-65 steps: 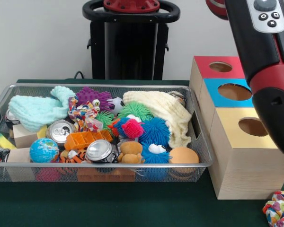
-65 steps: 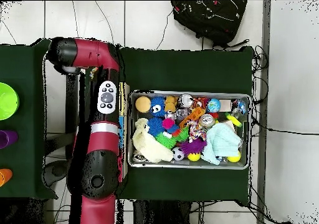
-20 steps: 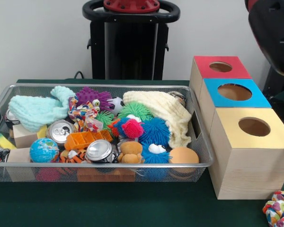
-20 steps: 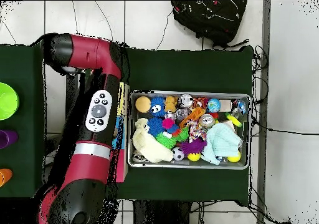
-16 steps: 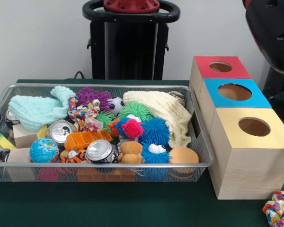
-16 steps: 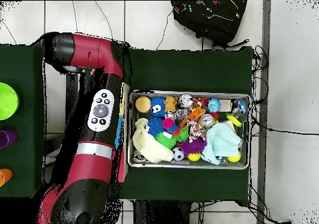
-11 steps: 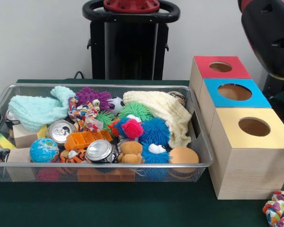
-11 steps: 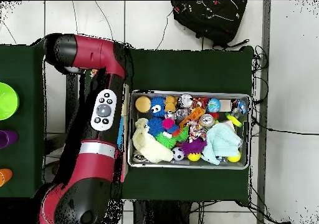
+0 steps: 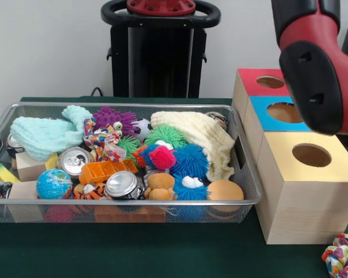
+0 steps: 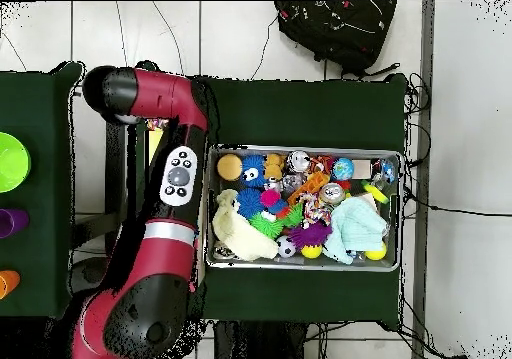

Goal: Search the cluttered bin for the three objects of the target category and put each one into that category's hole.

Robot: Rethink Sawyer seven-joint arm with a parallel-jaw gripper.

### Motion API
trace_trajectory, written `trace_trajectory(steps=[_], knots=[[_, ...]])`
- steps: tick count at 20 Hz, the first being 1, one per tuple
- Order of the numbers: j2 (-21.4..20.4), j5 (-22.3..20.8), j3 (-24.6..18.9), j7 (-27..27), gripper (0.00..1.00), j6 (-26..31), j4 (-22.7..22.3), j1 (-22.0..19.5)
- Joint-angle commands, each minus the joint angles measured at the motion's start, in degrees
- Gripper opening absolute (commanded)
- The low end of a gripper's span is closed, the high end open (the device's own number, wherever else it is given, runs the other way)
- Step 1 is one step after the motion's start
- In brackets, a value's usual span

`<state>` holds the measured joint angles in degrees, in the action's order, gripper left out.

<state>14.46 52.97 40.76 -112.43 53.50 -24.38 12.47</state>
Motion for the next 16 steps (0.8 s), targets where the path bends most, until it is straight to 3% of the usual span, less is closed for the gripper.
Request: trace_trajectory(steps=[1, 16], knots=[[4.0, -2.8, -4.2, -8.6, 1.00, -2.2, -0.7, -2.9], [12.4, 2.1, 4.7, -11.1, 1.00, -0.9, 12.9, -7.1]])
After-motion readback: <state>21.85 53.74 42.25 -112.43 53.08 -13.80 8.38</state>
